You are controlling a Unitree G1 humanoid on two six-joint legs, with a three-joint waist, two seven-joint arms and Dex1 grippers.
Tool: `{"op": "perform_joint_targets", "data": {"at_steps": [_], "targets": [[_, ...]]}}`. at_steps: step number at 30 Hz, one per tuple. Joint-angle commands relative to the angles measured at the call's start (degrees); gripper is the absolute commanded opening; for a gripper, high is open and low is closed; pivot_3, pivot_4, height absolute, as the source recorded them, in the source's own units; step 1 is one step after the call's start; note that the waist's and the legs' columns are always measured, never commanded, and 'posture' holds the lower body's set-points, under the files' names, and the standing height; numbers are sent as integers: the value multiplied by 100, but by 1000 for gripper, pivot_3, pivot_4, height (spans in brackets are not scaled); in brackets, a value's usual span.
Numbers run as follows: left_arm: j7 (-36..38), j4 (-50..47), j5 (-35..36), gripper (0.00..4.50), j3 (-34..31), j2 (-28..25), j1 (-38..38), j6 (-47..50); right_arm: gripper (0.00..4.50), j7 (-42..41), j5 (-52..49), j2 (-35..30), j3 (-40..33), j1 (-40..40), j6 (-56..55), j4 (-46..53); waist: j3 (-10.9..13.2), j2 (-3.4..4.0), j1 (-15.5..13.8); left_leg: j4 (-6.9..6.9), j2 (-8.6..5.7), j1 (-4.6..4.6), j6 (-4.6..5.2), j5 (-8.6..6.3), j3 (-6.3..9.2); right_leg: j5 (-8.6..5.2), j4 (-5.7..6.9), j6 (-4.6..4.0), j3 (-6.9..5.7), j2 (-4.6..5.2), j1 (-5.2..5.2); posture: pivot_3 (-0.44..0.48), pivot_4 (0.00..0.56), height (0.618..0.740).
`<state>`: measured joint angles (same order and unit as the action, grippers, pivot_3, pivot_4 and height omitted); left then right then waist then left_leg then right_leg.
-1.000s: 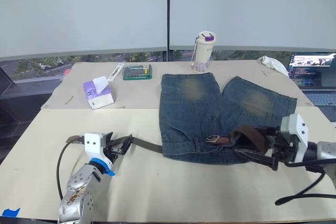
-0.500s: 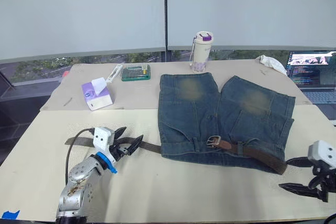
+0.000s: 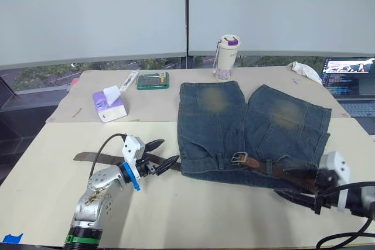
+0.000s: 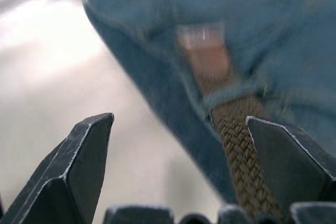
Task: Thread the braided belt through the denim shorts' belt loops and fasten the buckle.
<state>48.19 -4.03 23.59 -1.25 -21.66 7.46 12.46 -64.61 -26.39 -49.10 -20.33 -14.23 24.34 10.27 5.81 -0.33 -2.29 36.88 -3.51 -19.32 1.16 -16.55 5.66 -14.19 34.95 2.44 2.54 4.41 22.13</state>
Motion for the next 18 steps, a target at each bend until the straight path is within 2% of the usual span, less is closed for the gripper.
{"op": "perform_joint_targets", "data": {"at_steps": [1,4,9,13,18], "targets": [[21,-95,-22,4500,2,-18,91,-173,4471,341,584,-32,92,66,-552,-532,-2,3,9,0,1,1,0,0,0,0,0,0,0,0,0,0,150,740],[-109,-159,-81,4500,-49,-38,2,-175,4471,126,256,-69,-226,58,-701,-406,-2,3,16,0,4,4,-1,0,0,0,0,0,0,-3,-3,0,150,740],[-653,-631,-83,4500,-211,-10,-446,183,4471,-359,-846,-279,-631,153,-159,715,4,22,39,-1,4,0,3,-2,-1,0,0,0,3,-2,0,0,150,740],[-1603,-1138,-60,4500,-553,297,-817,419,4471,-1,-1369,-167,-167,827,260,1518,10,10,91,-2,25,1,0,-4,2,1,-1,-1,1,-1,-2,0,150,740],[-3375,-1482,-112,4500,-1375,917,-978,946,4471,347,-1337,161,689,1877,378,1662,16,-3,74,-2,22,1,-3,-5,6,1,0,-1,-6,-6,0,0,150,740]]}}
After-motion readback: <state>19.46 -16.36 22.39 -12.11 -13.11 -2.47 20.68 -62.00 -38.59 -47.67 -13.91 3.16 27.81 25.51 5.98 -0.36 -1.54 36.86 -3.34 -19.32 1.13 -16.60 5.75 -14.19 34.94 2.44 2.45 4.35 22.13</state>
